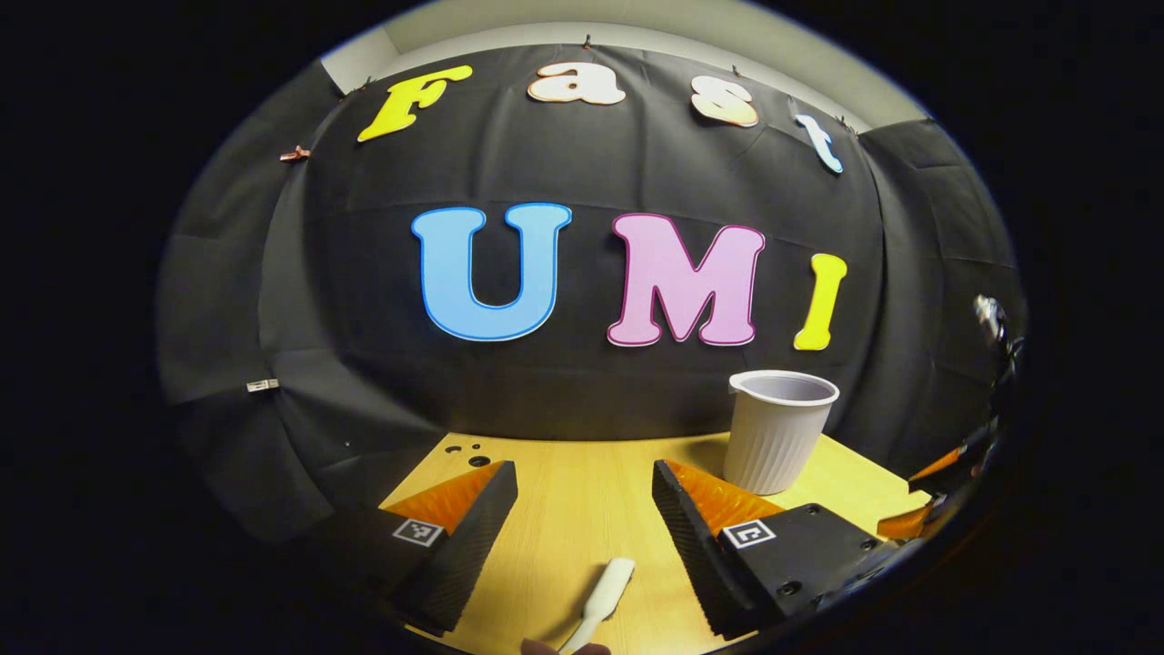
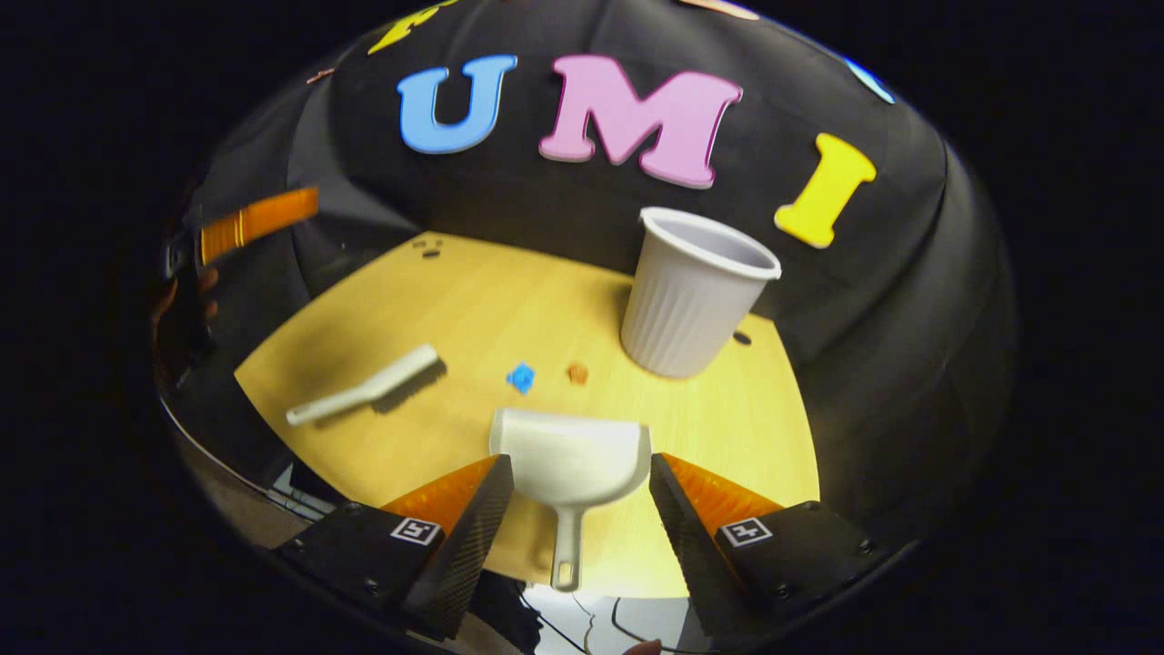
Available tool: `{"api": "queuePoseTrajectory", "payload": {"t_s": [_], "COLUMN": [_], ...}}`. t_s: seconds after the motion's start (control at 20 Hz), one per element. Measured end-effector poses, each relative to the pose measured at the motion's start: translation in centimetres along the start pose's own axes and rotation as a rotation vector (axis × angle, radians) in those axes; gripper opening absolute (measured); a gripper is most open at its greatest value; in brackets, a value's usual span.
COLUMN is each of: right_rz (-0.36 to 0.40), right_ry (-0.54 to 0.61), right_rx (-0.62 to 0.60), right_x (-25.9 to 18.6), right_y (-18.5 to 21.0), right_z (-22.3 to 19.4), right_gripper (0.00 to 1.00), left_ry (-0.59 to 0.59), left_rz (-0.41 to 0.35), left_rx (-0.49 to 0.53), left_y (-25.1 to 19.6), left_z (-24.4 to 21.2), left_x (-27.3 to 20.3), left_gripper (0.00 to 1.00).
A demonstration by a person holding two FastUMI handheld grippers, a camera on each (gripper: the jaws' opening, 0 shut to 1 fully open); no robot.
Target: Pick up the small broom and dustpan from the desktop, sweep the trash into the dustpan with the broom, and then empty the trash into the garbage bin.
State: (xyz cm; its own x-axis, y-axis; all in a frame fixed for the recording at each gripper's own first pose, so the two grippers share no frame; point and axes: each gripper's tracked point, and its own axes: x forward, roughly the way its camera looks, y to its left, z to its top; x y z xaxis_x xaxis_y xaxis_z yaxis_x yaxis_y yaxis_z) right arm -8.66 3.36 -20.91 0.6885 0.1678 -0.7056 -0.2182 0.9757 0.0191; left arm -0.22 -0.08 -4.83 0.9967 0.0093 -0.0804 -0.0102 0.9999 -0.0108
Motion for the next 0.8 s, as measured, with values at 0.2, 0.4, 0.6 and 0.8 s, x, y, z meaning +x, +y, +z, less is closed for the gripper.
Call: {"api": "queuePoseTrajectory", "payload": {"t_s": [0.2,0.4,0.6,0.8], "right_rz": [0.038,0.074,0.068,0.066], "right_ry": [0.175,0.319,0.41,0.446], "right_rx": [0.025,0.054,0.096,0.129], "right_x": [3.6,7.5,11.0,13.0], "right_y": [1.2,1.8,1.8,1.8], "right_z": [-5.1,-9.1,-11.9,-12.6], "right_gripper": [0.92,0.89,0.74,0.73], "left_ry": [0.011,0.028,0.045,0.066], "left_rz": [0.01,0.026,0.047,0.064], "left_rx": [0.023,0.026,0.046,0.054], "left_y": [0.4,0.6,0.8,0.8], "left_z": [-0.4,-1.1,-1.6,-1.9], "left_x": [-0.2,-0.7,-0.9,-1.1], "left_gripper": [0.95,0.96,0.95,0.96]}}
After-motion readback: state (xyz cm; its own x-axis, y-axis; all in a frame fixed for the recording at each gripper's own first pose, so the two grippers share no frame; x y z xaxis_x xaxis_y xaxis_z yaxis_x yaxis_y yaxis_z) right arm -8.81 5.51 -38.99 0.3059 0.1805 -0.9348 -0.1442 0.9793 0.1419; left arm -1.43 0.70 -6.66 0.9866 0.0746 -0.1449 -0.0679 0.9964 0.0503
